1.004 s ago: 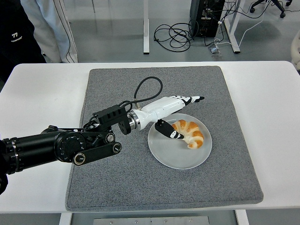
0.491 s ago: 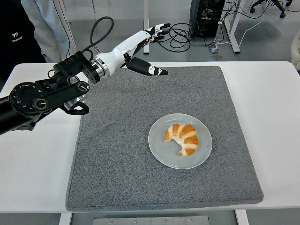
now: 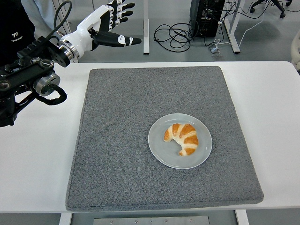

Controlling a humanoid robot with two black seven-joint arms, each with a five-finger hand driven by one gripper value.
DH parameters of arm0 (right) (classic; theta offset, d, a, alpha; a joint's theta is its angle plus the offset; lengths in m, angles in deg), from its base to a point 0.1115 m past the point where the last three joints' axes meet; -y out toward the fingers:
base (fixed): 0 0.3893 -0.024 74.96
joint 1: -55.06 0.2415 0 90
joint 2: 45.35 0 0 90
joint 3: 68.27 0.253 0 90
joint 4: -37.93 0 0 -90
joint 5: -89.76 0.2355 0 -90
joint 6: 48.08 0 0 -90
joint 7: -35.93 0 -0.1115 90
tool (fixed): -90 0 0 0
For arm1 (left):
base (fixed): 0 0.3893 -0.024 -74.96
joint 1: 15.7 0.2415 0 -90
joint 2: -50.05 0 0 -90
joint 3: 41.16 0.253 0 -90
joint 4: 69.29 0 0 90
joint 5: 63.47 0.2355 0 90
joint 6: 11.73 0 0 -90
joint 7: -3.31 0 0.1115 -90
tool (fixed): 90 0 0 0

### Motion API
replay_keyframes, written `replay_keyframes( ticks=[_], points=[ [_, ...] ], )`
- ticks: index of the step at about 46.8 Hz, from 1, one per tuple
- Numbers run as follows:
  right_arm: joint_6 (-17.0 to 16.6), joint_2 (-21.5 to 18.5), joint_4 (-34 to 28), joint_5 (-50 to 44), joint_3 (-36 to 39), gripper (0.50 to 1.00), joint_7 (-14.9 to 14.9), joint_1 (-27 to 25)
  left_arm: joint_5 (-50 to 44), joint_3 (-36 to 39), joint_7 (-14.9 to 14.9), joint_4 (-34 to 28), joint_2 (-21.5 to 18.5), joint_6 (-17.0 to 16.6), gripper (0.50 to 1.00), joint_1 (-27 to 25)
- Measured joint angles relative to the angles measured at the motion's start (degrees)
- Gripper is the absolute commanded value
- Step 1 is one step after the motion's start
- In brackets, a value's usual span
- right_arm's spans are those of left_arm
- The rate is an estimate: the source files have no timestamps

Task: Place the bread on the plate

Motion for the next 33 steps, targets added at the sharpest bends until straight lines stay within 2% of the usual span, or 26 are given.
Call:
replay_keyframes(
  ticks=[10,19,27,33],
  points=[
    [0.00,0.00,0.00,0.00,-0.06,1.000,0.00,0.00,-9.29,-0.14,-0.04,3.75,-0.54,4.26,0.969,0.49],
    [0.00,0.00,0.00,0.00,-0.08,1.000,-0.02,0.00,-14.32,-2.76,-0.43,7.33,-0.58,8.85,0.969,3.57],
    [0.00,0.00,0.00,0.00,-0.24,1.000,-0.02,-0.02,-14.97,-7.34,-0.64,7.52,-0.57,10.87,0.969,7.16],
    [0.00,0.00,0.00,0.00,-0.27,1.000,-0.01,0.00,-15.07,-9.64,-0.77,7.52,-0.57,11.15,0.969,8.62]
  ],
)
